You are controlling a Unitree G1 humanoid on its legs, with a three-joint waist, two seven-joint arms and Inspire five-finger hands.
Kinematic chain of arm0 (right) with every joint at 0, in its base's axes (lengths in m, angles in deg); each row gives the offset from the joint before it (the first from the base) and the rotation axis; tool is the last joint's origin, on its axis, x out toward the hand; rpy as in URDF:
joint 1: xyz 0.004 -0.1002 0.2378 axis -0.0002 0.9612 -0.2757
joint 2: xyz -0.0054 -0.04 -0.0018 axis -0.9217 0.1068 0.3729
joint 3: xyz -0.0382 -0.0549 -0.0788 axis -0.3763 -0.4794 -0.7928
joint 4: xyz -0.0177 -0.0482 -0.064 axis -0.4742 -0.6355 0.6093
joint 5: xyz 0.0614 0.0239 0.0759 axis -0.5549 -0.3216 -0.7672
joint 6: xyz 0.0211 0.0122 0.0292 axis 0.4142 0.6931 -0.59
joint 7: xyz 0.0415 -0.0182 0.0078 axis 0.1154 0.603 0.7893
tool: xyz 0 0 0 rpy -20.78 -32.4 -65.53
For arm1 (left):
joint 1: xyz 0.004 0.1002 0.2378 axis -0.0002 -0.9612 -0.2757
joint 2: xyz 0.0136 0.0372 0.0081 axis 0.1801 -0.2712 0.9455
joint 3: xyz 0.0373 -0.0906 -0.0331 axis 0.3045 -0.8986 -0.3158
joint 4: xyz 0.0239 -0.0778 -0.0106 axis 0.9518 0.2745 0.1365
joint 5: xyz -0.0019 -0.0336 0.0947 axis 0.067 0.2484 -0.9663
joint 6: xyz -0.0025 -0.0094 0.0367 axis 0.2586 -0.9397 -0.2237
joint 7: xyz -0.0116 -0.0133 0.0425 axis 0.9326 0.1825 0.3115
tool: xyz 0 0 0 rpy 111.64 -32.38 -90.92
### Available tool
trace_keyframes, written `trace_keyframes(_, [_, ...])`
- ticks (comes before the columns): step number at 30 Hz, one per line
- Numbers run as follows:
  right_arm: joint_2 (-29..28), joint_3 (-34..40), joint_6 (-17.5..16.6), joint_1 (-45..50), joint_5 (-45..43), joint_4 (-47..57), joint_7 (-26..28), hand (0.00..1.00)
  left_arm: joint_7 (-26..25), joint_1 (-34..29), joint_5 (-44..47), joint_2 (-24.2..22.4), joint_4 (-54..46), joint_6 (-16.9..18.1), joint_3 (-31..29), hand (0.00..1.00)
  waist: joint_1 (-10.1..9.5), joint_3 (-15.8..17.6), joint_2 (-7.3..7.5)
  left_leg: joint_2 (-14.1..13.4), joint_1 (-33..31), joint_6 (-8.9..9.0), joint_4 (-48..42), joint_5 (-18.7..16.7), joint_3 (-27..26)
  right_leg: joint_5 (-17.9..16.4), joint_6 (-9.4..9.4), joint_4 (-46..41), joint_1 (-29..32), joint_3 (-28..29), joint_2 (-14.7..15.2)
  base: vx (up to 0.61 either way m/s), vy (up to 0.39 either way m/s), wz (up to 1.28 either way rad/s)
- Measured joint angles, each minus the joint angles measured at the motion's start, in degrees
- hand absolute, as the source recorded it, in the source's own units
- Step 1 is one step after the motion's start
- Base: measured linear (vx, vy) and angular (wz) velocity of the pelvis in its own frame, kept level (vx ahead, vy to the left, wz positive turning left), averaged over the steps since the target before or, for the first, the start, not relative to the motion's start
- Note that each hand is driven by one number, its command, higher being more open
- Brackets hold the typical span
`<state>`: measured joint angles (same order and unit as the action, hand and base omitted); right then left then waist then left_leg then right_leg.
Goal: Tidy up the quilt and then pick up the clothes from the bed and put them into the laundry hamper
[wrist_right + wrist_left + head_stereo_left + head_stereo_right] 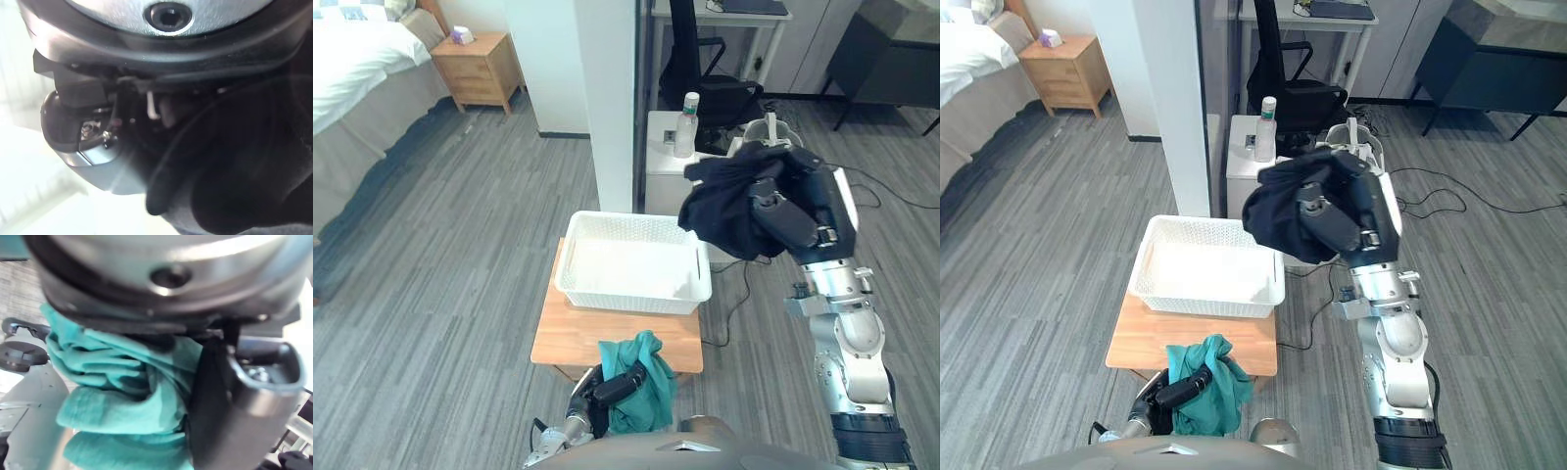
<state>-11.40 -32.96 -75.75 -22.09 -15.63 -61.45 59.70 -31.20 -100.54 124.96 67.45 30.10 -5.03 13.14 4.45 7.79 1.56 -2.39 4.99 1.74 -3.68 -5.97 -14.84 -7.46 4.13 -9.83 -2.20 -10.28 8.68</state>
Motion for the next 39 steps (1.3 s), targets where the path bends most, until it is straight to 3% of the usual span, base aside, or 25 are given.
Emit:
trace_keyframes(3, [1.0, -3.3, 4.3, -3.7, 0.0, 0.0, -0.2, 0.00, -0.4, 0.3, 0.2, 0.1, 1.0, 0.0, -0.2, 0.00, -0.97, 0.0, 0.08, 2.0, 2.3, -0.94, 5.6, 3.0, -0.1, 1.7, 1.22, 0.7, 0.0, 0.9, 1.0, -0.05, 0.130, 0.02])
trace_keyframes(7, [2.0, -5.1, 8.9, -7.0, 0.0, -3.2, -1.7, 0.00, -0.4, 0.6, 0.2, 0.7, 1.6, 0.1, -0.3, 0.00, -1.25, 0.0, 0.36, 2.8, 2.7, -1.56, 8.8, 5.8, 1.8, 3.1, 0.29, 1.1, 0.0, 3.4, 1.2, 0.04, 0.108, 0.35])
trace_keyframes(10, [1.9, -7.3, 12.4, -10.1, 0.1, -9.0, -4.2, 0.00, -0.4, 0.5, 0.2, 0.7, 1.5, 0.1, -1.4, 0.00, -2.86, -0.1, 0.57, 3.0, 3.6, -1.53, 8.7, 6.0, 2.5, 3.5, 0.44, 1.1, -1.3, 4.3, 1.2, 0.05, 0.057, 0.15])
trace_keyframes(18, [1.8, -9.3, 14.0, -18.8, 2.3, -15.0, -10.9, 0.00, -0.4, -0.3, 0.0, 0.8, -0.5, -2.5, -3.1, 0.00, -4.37, -0.1, 0.54, 3.1, 2.8, -1.44, 8.8, 6.5, 2.9, 6.0, 0.69, 4.0, -2.1, 4.5, 1.0, -0.02, 0.026, 0.05])
trace_keyframes(25, [1.8, -9.4, 16.3, -24.3, 6.3, -19.4, -12.8, 0.00, 0.9, -1.5, -2.1, 1.0, -3.5, -4.3, -4.7, 0.00, -4.33, 0.2, -0.01, 2.7, 0.2, -1.79, 8.8, 6.9, 3.2, 6.6, 0.46, 5.1, -0.3, 4.9, 0.8, -0.07, -0.001, 0.02])
trace_keyframes(34, [3.5, -6.5, 17.2, -25.6, 6.8, -30.8, -11.9, 0.00, 2.5, 0.4, -2.2, 1.6, -9.6, -4.7, -4.5, 0.00, -4.30, 5.3, -3.14, 1.4, -2.8, -1.18, 8.8, 8.2, 0.8, 7.0, 0.53, 5.1, 3.0, 6.1, 0.0, -0.04, -0.022, -0.03])
trace_keyframes(35, [3.6, -6.4, 17.1, -25.6, 6.8, -31.6, -11.5, 1.00, 2.5, 0.9, -2.2, 1.5, -10.1, -4.6, -4.6, 0.00, -4.20, 5.9, -3.46, 1.4, -2.9, -0.86, 8.8, 8.5, 0.7, 7.0, 0.53, 5.1, 3.1, 6.1, 0.0, -0.01, -0.010, -0.07])
trace_keyframes(39, [3.5, -6.7, 16.9, -25.7, 9.1, -34.9, -10.2, 1.00, 2.5, 4.0, -2.0, 1.4, -12.0, -3.7, -4.5, 0.00, -4.14, 7.7, -4.34, 1.4, -2.9, -1.20, 8.7, 9.0, 0.4, 7.0, 0.54, 5.1, 3.3, 6.5, -0.1, -0.01, -0.002, -0.04])
